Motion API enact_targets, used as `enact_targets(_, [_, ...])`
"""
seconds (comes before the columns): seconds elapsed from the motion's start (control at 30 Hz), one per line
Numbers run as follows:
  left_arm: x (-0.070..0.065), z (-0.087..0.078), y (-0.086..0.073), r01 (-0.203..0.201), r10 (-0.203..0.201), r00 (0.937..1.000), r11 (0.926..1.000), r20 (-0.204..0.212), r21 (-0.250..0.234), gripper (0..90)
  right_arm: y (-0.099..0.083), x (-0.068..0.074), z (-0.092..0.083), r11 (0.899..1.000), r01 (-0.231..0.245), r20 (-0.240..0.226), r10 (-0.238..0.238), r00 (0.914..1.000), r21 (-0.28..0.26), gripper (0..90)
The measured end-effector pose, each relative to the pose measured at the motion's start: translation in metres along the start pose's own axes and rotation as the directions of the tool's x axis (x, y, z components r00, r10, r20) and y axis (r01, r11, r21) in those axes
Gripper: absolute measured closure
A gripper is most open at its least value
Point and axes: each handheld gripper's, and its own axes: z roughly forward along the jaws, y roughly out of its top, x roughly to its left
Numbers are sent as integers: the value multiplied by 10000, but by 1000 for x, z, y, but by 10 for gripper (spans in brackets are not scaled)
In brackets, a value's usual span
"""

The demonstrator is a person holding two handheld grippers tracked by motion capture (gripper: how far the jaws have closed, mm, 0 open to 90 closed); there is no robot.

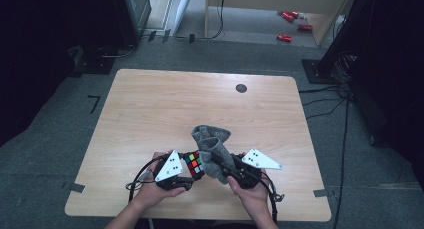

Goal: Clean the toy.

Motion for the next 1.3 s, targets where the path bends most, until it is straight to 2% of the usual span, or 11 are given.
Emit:
enact_targets(0.13, [3, 0, 1, 213, -213, 9998, 9997, 0, -82, 339, -4, -14, -1, 9985, -188, 815, 146, 9966, 517, 695])
enact_targets(0.27, [3, 6, -2, 65, -58, 9999, 9986, -131, 529, 339, 5, -8, -7, 10000, -83, 406, 85, 9991, -50, 693])
enact_targets(0.4, [-1, 6, 0, 96, -96, 10000, 9996, -2, 267, 339, 9, 9, -6, 9987, 470, -197, -474, 9987, -198, 689])
enact_targets(0.47, [-2, 3, 2, -21, 23, 10000, 9998, -80, 173, 339, 5, 9, -1, 9987, 503, -120, -504, 9987, -39, 685])
enact_targets(0.53, [0, 0, 1, 74, -74, 10000, 10000, 27, -23, 339, 0, 1, 0, 9999, -68, -89, 67, 9999, -100, 687])
enact_targets(0.7, [4, -2, 3, 345, -344, 9994, 9989, 54, -312, 339, -5, -15, 0, 9977, -304, 900, 249, 9956, 600, 693])
enact_targets(0.83, [4, 3, -1, 177, -173, 9998, 9992, -121, 353, 339, 4, -8, -7, 9999, -97, 526, 100, 9986, -48, 692])
enact_targets(0.97, [0, 3, 2, 182, -182, 9998, 9998, -2, 56, 339, 7, 7, -5, 9990, 430, 28, -430, 9991, -135, 689])
enact_targets(1.07, [1, 0, 2, 130, -130, 9999, 9999, -24, -28, 339, -1, 1, 0, 10000, -14, 108, 15, 9999, -75, 688])
enact_targets(1.2, [5, -4, 3, 417, -411, 9991, 9981, 141, -449, 339, -6, -11, 1, 9989, -177, 834, 139, 9964, 445, 694])
enact_targets(1.3, [6, -2, 2, 325, -326, 9995, 9994, -48, -128, 339, -2, -12, -3, 9995, -183, 795, 161, 9967, 273, 693])
